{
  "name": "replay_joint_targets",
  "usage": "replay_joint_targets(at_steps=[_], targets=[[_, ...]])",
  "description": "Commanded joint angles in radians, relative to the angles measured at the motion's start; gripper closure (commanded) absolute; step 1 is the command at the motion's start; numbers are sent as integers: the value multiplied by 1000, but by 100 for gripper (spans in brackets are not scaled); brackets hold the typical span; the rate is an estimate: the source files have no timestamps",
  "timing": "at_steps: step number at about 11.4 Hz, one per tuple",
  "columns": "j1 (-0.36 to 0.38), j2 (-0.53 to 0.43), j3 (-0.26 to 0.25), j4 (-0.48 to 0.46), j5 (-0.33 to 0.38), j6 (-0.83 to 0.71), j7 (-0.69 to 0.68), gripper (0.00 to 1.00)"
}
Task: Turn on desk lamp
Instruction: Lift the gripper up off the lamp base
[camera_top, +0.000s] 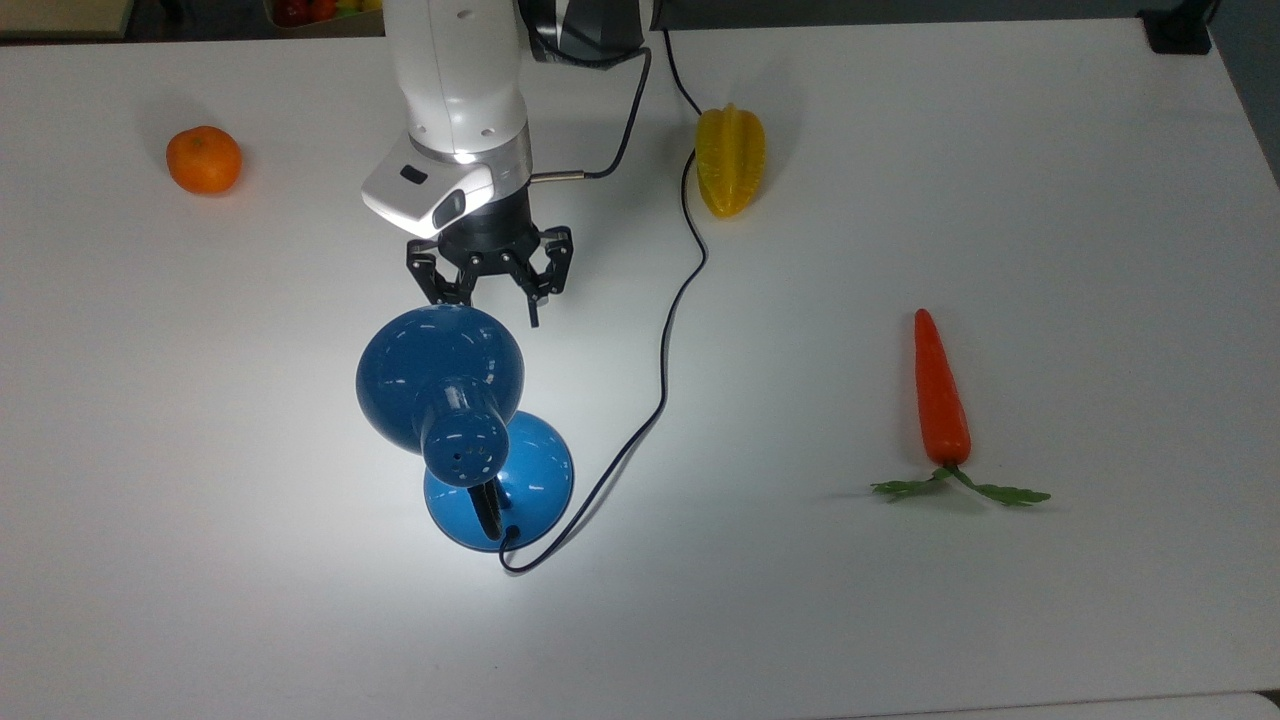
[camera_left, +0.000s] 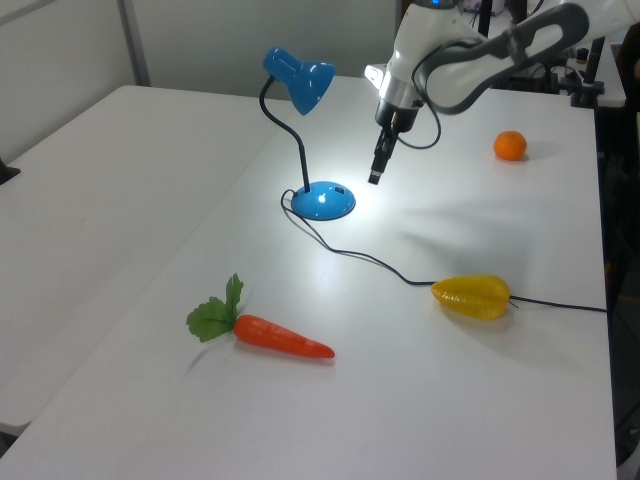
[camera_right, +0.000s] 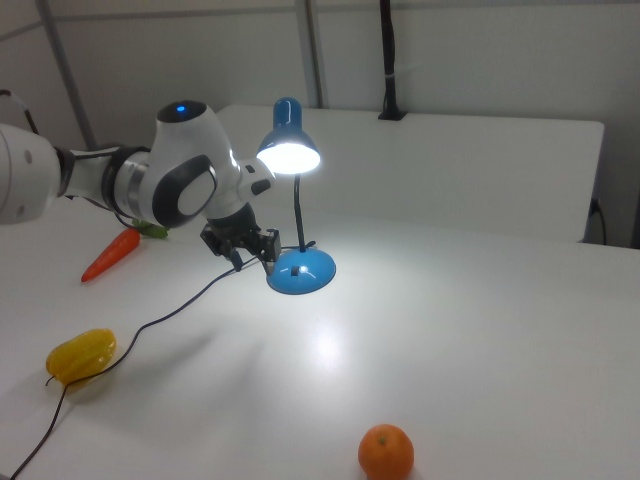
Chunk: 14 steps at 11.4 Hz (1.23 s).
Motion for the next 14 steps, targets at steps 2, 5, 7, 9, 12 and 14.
replay_joint_targets(at_steps=[2, 5, 7, 9, 12, 14], targets=[[-1, -156, -11, 32, 6, -377, 13, 0], [2, -251, -23, 71, -2, -560, 153, 0], [2, -274, -23, 150, -12, -660, 334, 0], [2, -302, -20, 219, -12, -770, 355, 0], [4, -333, 19, 282, -2, -889, 363, 0], [2, -334, 78, 281, -15, -883, 421, 0]])
